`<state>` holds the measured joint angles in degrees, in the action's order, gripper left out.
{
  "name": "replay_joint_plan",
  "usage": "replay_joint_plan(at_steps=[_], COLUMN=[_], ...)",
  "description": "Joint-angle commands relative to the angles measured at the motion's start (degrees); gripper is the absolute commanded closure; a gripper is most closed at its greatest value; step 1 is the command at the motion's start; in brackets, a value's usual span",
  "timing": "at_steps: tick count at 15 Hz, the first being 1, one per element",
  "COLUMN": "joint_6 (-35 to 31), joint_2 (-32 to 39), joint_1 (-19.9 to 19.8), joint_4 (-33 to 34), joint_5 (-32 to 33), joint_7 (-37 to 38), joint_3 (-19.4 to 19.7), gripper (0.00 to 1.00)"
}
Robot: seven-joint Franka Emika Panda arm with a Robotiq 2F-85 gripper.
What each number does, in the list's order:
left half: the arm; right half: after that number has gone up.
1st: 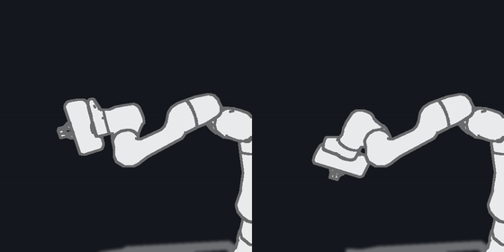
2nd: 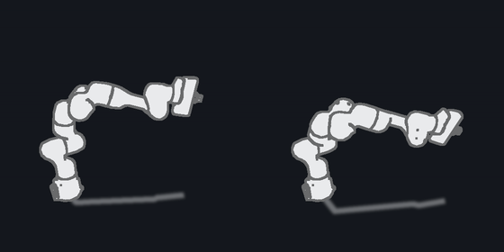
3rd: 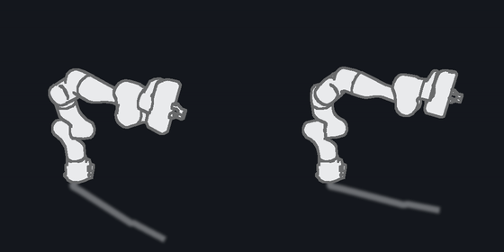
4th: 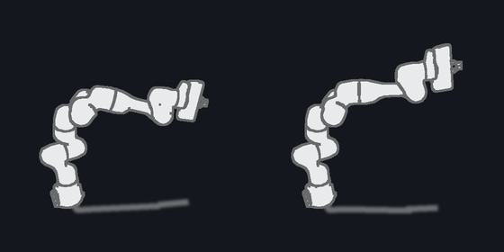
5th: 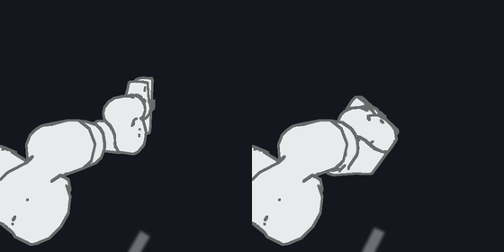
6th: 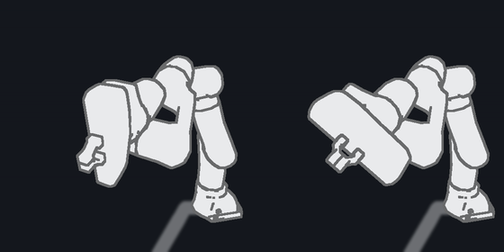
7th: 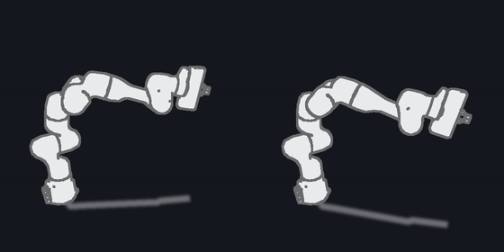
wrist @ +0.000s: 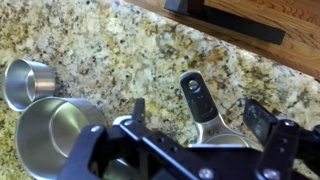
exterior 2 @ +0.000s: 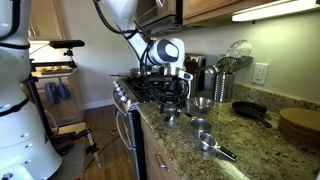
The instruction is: Stack the silver measuring cups together
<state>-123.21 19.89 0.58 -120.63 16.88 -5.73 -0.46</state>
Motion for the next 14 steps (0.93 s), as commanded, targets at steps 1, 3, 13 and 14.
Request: replay_joint_plan(at_steps=[1, 3, 13, 14], joint_6=[-2.3, -2.8, -3.4, -3.3], joint_2=[1.2, 1.5, 1.8, 1.8], joint_1=[0.2, 0.3, 0.4, 0.3], joint_4=[-0.1, -0.3, -0.6, -0.7], joint_5=[1.4, 1.5, 1.9, 1.9], joint_7=[1.1, 1.0, 1.0, 1.0], joint_3=[1.3, 1.5, 1.8, 1.8], gripper=[0.0, 0.0, 0.78, 0.85])
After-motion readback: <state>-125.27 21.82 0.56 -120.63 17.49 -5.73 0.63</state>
